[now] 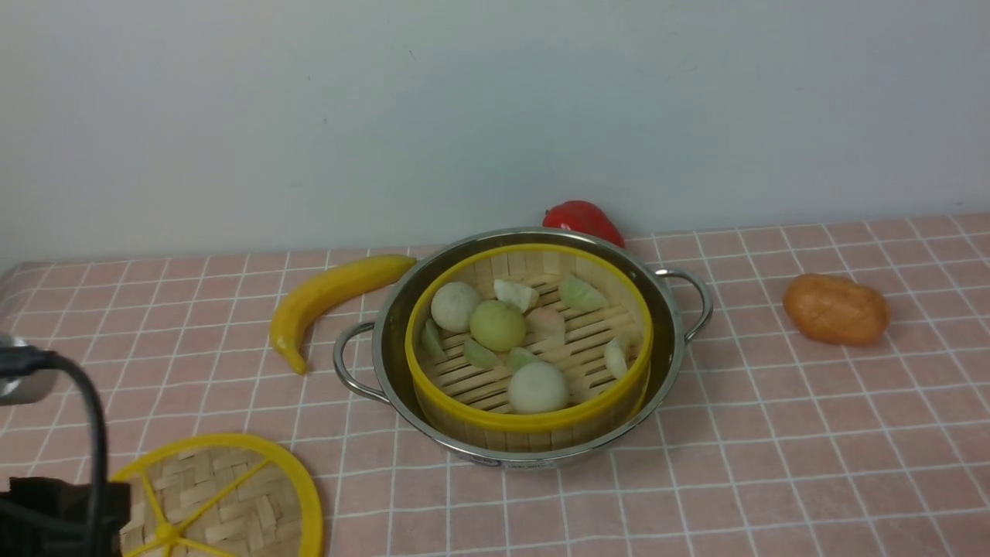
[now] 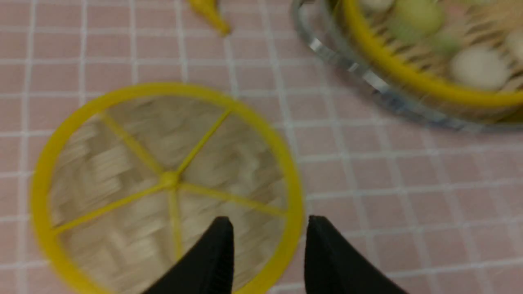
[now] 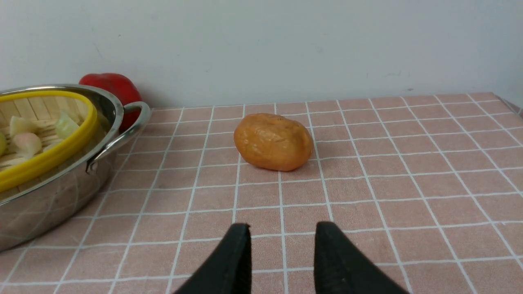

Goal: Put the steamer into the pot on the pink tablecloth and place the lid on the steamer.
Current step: 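Grasp the bamboo steamer lid lying on the table by its centre knob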

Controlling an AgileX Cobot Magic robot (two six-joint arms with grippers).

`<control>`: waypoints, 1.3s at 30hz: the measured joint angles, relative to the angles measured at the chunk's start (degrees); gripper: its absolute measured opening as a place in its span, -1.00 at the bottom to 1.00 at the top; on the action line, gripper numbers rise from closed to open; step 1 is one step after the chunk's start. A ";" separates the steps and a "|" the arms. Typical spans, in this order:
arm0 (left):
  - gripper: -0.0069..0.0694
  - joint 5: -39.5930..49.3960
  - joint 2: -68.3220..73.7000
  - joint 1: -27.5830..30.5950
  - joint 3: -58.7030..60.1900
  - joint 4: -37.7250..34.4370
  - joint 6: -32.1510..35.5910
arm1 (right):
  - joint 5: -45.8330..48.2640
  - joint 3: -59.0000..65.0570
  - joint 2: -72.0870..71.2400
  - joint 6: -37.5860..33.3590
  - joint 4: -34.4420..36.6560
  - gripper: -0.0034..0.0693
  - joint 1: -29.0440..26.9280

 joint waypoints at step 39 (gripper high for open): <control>-0.18 7.99 55.65 0.00 -20.20 10.31 -4.04 | 0.00 0.05 0.00 0.00 0.00 -0.25 0.00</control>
